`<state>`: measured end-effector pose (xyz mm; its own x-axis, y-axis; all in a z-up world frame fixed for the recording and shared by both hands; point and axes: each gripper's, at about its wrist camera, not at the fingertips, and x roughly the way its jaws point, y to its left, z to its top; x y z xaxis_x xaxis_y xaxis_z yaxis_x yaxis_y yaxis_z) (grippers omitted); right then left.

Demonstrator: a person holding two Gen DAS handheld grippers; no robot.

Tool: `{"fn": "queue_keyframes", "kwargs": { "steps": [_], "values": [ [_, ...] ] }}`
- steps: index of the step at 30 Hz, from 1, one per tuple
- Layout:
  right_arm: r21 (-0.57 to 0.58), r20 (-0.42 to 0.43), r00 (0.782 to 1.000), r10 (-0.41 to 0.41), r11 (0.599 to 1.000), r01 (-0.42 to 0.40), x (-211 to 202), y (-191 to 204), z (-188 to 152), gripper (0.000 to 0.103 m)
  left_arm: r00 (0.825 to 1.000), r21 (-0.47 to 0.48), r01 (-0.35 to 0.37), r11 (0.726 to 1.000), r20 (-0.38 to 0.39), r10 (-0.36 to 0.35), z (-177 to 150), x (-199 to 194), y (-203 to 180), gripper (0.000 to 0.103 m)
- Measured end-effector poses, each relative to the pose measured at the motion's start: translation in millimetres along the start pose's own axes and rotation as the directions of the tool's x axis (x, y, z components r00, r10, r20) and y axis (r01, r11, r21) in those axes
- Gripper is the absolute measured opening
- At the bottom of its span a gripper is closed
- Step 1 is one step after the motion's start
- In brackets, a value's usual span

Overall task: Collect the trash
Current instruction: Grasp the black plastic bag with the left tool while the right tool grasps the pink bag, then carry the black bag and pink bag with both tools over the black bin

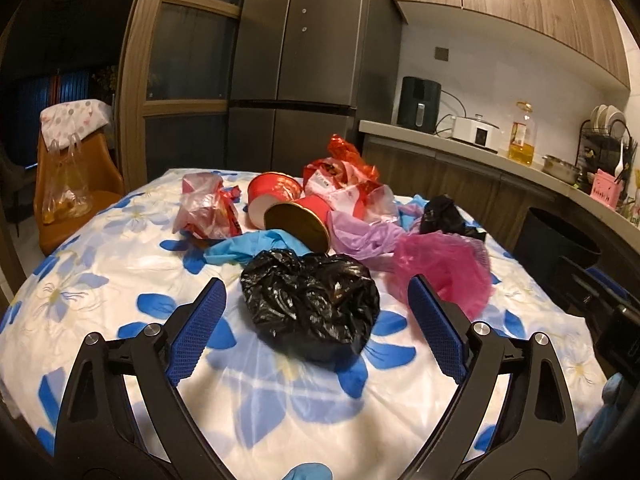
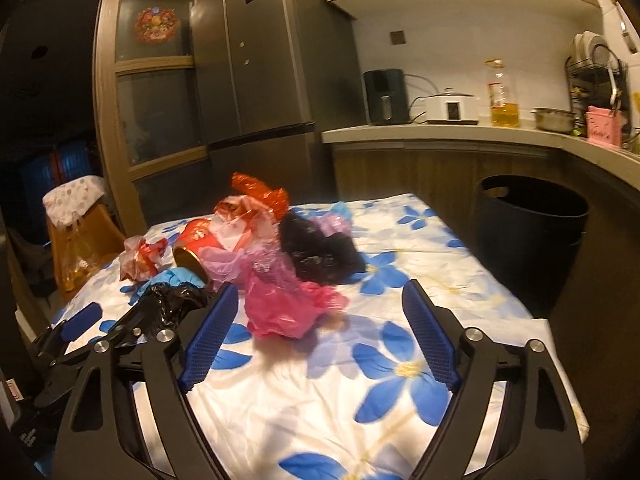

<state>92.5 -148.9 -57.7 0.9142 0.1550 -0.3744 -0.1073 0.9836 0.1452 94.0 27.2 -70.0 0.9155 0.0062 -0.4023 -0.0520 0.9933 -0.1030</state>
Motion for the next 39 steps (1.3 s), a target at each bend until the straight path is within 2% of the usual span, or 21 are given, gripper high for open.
{"fn": "queue_keyframes", "kwargs": {
  "steps": [6,10,14,16,19,20,22,24,27,29,39],
  "values": [
    [-0.004,-0.005,0.999,0.036,0.999,-0.036,25,5,-3,0.075,0.998,0.008,-0.011,1.0,-0.057,0.012,1,28,-2,0.064],
    [-0.009,-0.027,0.998,0.05,0.999,-0.051,43,7,-7,0.071,0.992,0.035,-0.002,0.999,-0.124,0.007,-7,46,-3,0.039],
    [-0.015,-0.051,0.997,0.058,0.998,-0.059,57,11,-12,0.07,0.989,-0.001,0.026,1.0,-0.148,-0.026,-9,51,5,0.029],
    [-0.016,-0.07,0.996,0.059,0.998,-0.06,65,11,-15,0.066,0.988,-0.016,0.036,0.999,-0.15,-0.038,-10,51,8,0.02],
    [-0.017,-0.095,0.994,0.062,0.998,-0.064,75,11,-18,0.055,0.989,-0.024,0.045,0.999,-0.141,-0.048,-10,47,10,0.014],
    [-0.02,-0.106,0.993,0.061,0.998,-0.064,77,10,-19,0.048,0.989,-0.024,0.048,0.999,-0.141,-0.051,-10,46,10,0.013],
    [-0.022,-0.115,0.991,0.07,0.997,-0.073,79,11,-19,0.043,0.989,-0.023,0.05,0.998,-0.138,-0.053,-9,42,9,0.012],
    [-0.038,-0.117,0.99,0.074,0.996,-0.079,77,12,-20,0.03,0.989,-0.031,0.057,0.998,-0.137,-0.06,-9,36,11,0.011],
    [-0.051,-0.123,0.989,0.082,0.995,-0.089,72,12,-21,0.018,0.989,-0.043,0.065,0.997,-0.128,-0.07,-9,25,12,0.011],
    [-0.051,-0.121,0.988,0.091,0.994,-0.098,66,11,-21,0.014,0.99,-0.042,0.072,0.996,-0.116,-0.076,-9,15,13,0.011],
    [-0.036,-0.036,0.996,0.086,0.996,-0.088,2,-12,-12,0.013,0.995,-0.025,0.084,0.996,-0.042,-0.085,5,-23,3,0.01]
  ]
}}
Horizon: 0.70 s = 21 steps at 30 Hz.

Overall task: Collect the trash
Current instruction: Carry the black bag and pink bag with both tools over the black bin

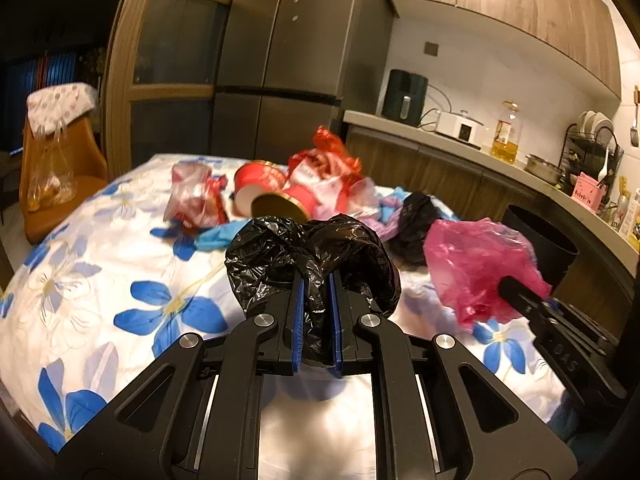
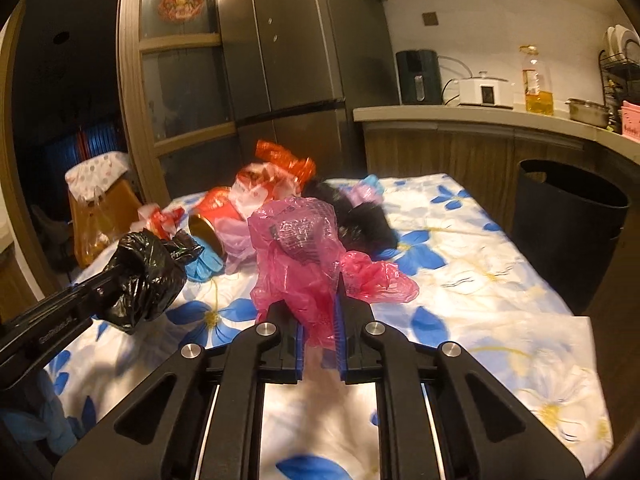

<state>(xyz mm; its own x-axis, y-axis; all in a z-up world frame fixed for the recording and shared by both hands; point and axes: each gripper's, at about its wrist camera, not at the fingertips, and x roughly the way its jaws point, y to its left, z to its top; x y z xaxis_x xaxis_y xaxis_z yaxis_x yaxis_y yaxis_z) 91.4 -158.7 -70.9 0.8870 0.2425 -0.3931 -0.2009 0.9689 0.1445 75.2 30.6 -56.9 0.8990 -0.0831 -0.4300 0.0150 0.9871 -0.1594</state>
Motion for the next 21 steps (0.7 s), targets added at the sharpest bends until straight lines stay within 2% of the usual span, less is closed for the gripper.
{"fn": "queue_keyframes", "kwargs": {
  "steps": [9,21],
  "values": [
    [0.036,0.077,0.996,-0.047,0.998,0.045,-39,-30,14,0.013,0.996,0.056,0.053,0.997,0.071,-0.057,20,-13,-46,0.01],
    [0.106,0.165,0.971,-0.175,0.981,0.159,-65,-94,37,0.012,0.979,0.145,0.168,0.975,0.092,-0.182,44,15,-131,0.01]
  ]
}}
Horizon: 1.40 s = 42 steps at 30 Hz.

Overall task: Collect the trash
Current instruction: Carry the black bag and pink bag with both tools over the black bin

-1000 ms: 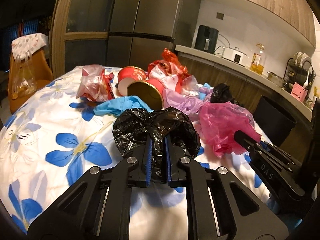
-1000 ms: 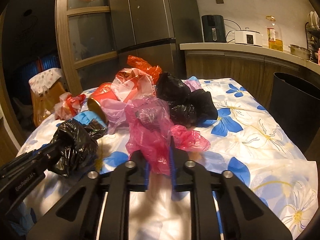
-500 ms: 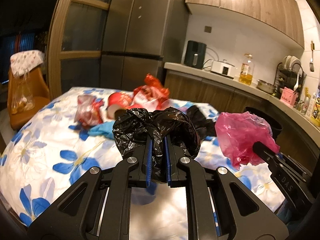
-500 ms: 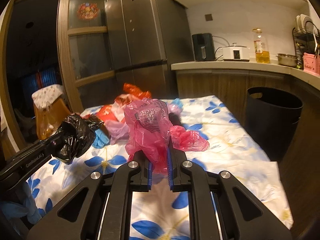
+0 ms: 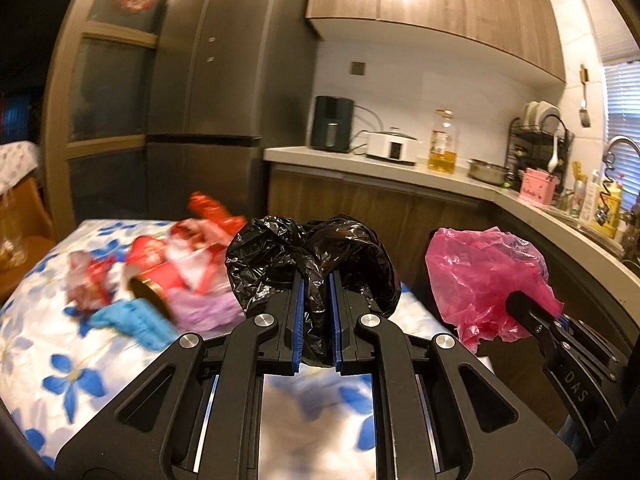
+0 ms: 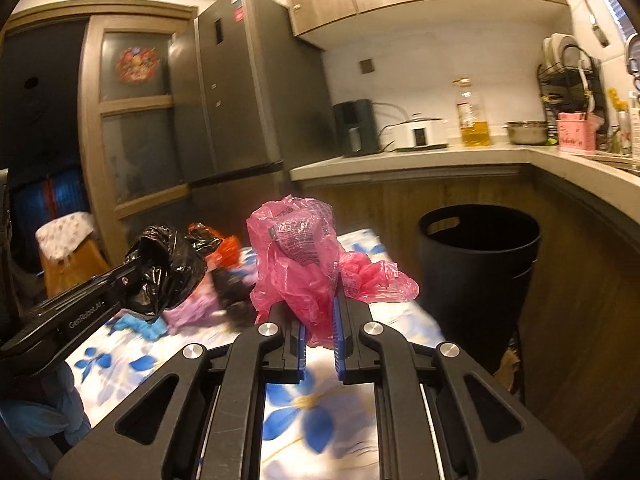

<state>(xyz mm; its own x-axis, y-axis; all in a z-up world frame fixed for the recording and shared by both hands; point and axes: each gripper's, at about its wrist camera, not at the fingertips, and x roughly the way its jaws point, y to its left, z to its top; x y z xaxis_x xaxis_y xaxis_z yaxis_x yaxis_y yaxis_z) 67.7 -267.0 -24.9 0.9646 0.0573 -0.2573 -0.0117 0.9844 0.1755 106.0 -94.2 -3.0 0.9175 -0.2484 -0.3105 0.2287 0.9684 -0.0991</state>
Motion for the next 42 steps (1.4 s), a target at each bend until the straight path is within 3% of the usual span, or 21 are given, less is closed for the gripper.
{"fn": "queue_keyframes", "kwargs": {
  "steps": [7,19,29,42],
  "values": [
    [0.047,0.049,0.991,-0.121,0.992,0.119,4,-50,15,0.011,0.996,0.048,0.091,0.995,0.001,-0.091,15,41,-50,0.01],
    [0.093,0.14,0.944,-0.298,0.953,0.287,33,-115,47,0.011,0.978,0.09,0.206,0.974,0.023,-0.208,43,111,-133,0.01],
    [0.119,0.14,0.936,-0.324,0.944,0.309,68,-146,61,0.011,0.964,0.09,0.266,0.96,0.002,-0.267,55,164,-168,0.01],
    [0.115,0.113,0.938,-0.326,0.942,0.314,97,-162,63,0.012,0.959,0.092,0.282,0.955,-0.041,-0.28,45,208,-184,0.011]
  ]
}}
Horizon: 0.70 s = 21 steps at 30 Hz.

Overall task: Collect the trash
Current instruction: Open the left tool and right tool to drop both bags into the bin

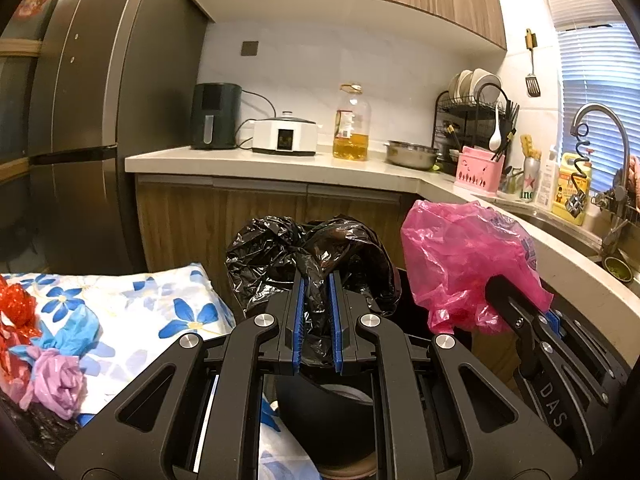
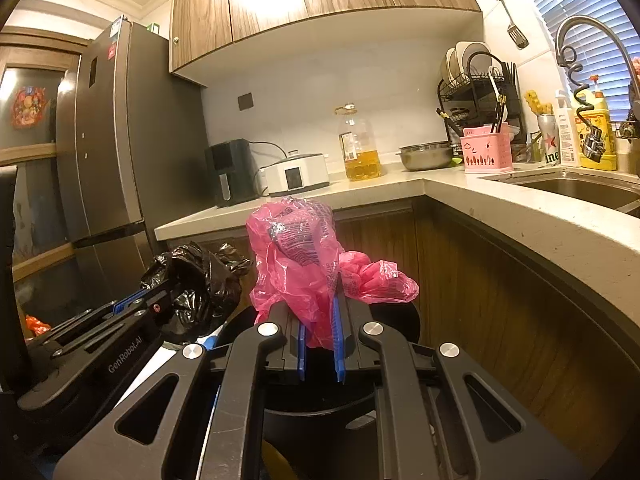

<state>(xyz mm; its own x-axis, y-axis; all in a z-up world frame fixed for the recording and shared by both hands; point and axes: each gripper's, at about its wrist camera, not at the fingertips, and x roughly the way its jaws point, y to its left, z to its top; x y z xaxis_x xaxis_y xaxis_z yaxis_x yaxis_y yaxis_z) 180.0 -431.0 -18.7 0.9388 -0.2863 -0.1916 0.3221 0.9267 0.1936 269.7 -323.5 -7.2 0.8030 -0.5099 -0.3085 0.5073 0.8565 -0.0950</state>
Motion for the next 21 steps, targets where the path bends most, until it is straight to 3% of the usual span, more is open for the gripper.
{"fn": "queue_keyframes", "kwargs": {
  "steps": [5,13,16,19,21],
  "values": [
    [0.013,-0.004,1.0,0.003,1.0,-0.003,7,-3,-2,0.014,1.0,-0.009,0.011,1.0,-0.019,-0.011,-3,10,2,0.011],
    [0.023,-0.023,1.0,-0.007,1.0,0.007,20,-9,-2,0.029,0.998,-0.012,0.021,1.0,-0.053,-0.021,-8,23,5,0.014],
    [0.029,-0.019,1.0,-0.014,0.999,0.015,18,-12,-3,0.038,0.998,-0.004,0.018,1.0,-0.059,-0.018,-9,27,3,0.023],
    [0.035,-0.017,1.0,-0.023,0.999,0.023,15,-16,-3,0.039,0.998,-0.005,0.022,1.0,-0.06,-0.023,-11,26,3,0.041],
    [0.042,-0.017,0.999,-0.03,0.999,0.031,12,-20,-4,0.044,0.998,-0.006,0.02,1.0,-0.055,-0.02,-12,25,4,0.047]
  ]
}}
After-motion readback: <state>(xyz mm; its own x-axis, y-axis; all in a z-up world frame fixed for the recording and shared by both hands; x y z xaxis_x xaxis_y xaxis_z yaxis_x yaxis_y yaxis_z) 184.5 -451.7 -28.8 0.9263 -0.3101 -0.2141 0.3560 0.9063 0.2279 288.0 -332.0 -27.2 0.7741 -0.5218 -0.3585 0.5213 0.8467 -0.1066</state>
